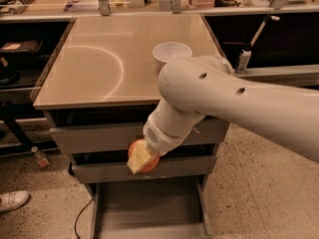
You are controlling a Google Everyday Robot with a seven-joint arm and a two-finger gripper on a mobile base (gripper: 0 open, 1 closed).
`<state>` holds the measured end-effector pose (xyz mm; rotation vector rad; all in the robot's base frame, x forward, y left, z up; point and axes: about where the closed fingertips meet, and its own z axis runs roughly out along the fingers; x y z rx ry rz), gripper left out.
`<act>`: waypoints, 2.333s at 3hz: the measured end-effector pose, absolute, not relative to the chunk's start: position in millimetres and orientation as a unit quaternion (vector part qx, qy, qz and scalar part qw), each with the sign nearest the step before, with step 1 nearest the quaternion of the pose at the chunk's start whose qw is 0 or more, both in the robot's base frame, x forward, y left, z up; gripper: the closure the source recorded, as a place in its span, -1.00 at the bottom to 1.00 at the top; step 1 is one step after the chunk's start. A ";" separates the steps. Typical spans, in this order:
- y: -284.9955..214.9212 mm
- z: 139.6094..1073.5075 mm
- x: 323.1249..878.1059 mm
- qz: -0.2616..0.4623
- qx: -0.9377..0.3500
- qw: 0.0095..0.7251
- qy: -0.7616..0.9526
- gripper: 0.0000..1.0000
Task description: Place apple into bottom drawer
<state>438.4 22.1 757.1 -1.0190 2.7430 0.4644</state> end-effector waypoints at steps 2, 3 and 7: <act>14.5 741.7 423.8 0.155 -0.338 0.069 0.926 1.00; 28.6 701.4 410.6 0.177 -0.326 0.036 0.928 1.00; 53.3 566.2 399.6 0.279 -0.244 -0.007 0.929 1.00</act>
Offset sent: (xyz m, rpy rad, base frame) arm -0.0170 -0.0090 -0.0183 -0.0184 0.0457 -0.0064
